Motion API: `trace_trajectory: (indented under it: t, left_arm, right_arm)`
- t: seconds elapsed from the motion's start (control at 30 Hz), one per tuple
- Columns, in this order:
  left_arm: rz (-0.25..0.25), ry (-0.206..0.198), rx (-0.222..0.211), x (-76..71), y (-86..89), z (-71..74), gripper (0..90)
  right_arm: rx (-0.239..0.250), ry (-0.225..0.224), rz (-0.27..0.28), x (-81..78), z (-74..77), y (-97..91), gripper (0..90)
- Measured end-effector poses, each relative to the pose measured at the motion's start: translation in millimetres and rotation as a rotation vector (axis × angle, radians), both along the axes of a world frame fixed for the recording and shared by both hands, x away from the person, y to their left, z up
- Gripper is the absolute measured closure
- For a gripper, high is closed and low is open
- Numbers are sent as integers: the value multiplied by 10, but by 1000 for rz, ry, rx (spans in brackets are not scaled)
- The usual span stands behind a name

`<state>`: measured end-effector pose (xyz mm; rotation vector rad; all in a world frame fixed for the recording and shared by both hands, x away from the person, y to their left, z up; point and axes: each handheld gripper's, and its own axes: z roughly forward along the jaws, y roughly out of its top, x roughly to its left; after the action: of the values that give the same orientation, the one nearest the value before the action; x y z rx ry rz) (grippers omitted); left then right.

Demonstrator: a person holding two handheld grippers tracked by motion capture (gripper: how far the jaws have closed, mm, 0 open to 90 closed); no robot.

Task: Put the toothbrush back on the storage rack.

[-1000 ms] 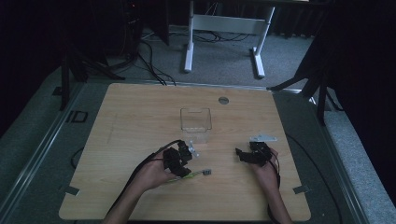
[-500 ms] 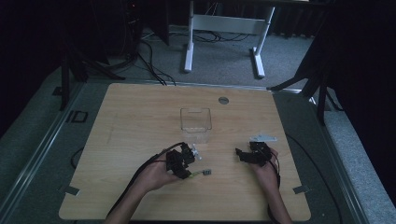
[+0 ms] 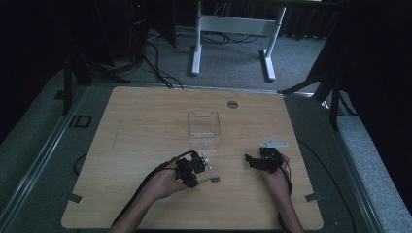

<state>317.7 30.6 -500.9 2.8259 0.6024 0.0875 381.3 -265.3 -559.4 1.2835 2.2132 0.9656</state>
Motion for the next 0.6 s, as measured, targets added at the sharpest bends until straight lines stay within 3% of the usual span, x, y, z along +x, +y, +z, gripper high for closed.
trace_trajectory:
  t: [0.6]
  left_arm:
    - [-4, 44, 54, 27, -66, -122, 783]
  right_arm:
    - [-1, 0, 0, 0, 0, 0, 257]
